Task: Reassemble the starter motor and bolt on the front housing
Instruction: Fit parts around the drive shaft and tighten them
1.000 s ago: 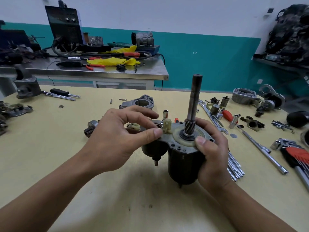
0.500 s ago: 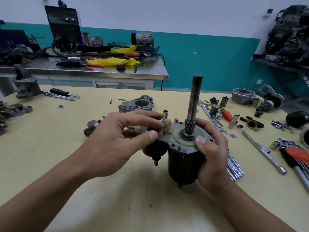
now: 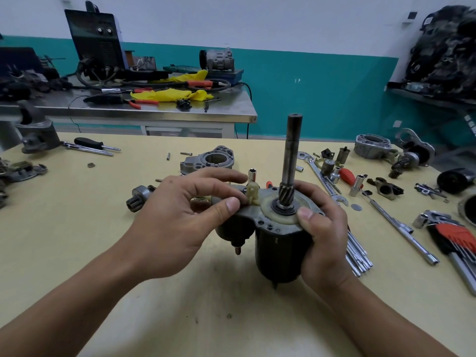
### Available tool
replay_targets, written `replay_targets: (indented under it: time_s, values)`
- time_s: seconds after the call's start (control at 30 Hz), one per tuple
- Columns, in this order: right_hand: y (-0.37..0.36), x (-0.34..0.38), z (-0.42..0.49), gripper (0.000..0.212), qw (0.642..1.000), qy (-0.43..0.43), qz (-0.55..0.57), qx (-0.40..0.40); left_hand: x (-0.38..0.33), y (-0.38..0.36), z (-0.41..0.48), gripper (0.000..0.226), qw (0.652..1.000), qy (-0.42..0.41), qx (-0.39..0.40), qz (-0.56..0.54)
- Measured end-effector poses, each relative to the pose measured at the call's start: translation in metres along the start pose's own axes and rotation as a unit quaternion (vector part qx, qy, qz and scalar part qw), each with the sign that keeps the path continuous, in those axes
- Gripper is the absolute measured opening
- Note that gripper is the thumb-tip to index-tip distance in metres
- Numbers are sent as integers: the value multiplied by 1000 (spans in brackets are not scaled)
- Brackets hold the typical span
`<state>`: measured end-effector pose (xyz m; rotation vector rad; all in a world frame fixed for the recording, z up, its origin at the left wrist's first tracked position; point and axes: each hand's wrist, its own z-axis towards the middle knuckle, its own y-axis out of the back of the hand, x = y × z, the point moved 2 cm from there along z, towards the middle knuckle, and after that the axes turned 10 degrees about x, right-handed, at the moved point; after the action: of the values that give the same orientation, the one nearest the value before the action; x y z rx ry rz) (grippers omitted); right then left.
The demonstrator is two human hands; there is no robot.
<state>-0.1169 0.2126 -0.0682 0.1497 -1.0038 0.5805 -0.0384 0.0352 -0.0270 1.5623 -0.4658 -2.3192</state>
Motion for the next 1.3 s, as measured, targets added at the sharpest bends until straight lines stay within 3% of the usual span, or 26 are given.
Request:
replay_targets:
  time_s: [0.1,0.2,0.27,0.4,0.6,0.8,0.87,0.93,1.0,1.13,1.23,1.3]
  values:
    - [1,0,-1,36,1000,1,7,-5,5,1,-1,22,999,-22,11,-25]
    - [1,-1,-3,39,1000,0,11,-18,19,-6,-4,82,994,-3,54,-100]
    - [0,-1,-3,41,1000,4,13,-28,26,-23,-5,105,981,13,74,-178]
    - [-10,-1,-8,50,996,6,88,-3,26,-35,-3,103,973,0,-6,-230]
    - [-31,-3,-13,41,988,18,113,100,16,-16,-15,77,984,-49,-41,-165]
    - [-6,10,-6,41,975,39,-147,163,11,-7,-13,62,989,-59,-67,-117]
    - [16,21,3,37,961,15,-247,125,11,-7,-14,62,989,-60,-60,-123]
    - [47,33,16,26,931,-42,-359,43,12,-6,-14,62,989,-60,-56,-120]
    - [73,42,31,17,863,-132,-487,12,11,-6,-14,61,990,-62,-53,-112]
    - [70,30,54,23,727,-264,-618,141,8,-6,-15,61,990,-57,-47,-118]
    - [41,16,65,20,629,-273,-698,203,10,-6,-15,60,990,-58,-46,-118]
    - [29,8,67,21,595,-267,-728,212,12,-6,-15,61,990,-58,-43,-122]
